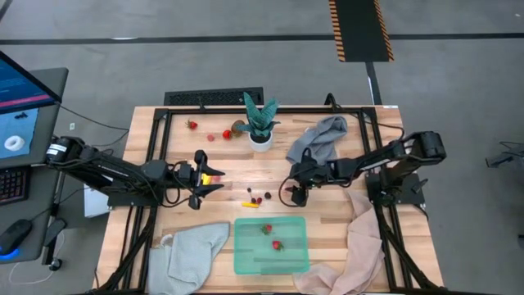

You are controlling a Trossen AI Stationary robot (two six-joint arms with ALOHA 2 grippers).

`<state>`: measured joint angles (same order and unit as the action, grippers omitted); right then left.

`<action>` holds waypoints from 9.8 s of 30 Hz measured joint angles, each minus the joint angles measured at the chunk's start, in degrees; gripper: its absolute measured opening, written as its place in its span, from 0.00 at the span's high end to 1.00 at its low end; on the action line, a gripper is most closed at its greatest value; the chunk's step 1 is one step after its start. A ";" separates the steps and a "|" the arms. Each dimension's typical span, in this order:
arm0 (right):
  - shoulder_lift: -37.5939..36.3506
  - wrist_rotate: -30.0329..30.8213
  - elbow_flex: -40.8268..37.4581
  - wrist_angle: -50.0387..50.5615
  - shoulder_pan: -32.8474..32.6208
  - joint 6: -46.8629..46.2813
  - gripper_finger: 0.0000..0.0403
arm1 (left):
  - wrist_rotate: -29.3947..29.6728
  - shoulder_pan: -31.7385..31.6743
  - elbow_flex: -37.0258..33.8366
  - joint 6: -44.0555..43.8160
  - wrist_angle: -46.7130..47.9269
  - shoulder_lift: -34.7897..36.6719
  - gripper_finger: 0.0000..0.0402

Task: Pick and placing Produce into tupperware
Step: Put the pink peach into the green bin, then put the blackberry into the green bin

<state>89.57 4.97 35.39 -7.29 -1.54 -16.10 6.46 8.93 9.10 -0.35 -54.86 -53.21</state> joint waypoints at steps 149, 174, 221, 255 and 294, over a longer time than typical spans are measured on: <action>5.45 1.30 16.03 5.18 -24.20 -11.28 0.67 | 0.41 -0.01 0.02 -6.40 4.92 0.00 0.58; 5.45 2.86 16.32 2.59 -21.50 -3.82 0.38 | 0.46 0.00 0.02 -9.36 5.41 0.00 0.58; 12.85 -18.45 24.43 24.11 2.67 5.47 0.38 | 12.02 -0.04 0.02 -6.78 -0.42 0.00 0.58; 20.40 -15.19 31.22 23.23 0.43 5.66 0.38 | 11.78 0.00 0.04 -7.59 1.15 0.00 0.58; 22.91 -10.73 34.19 24.62 0.94 5.51 0.65 | 11.72 0.00 0.04 -7.59 1.41 0.00 0.58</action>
<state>112.49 -5.76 69.58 17.33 -0.60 -10.59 18.17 8.93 9.15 -7.94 -53.45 -53.21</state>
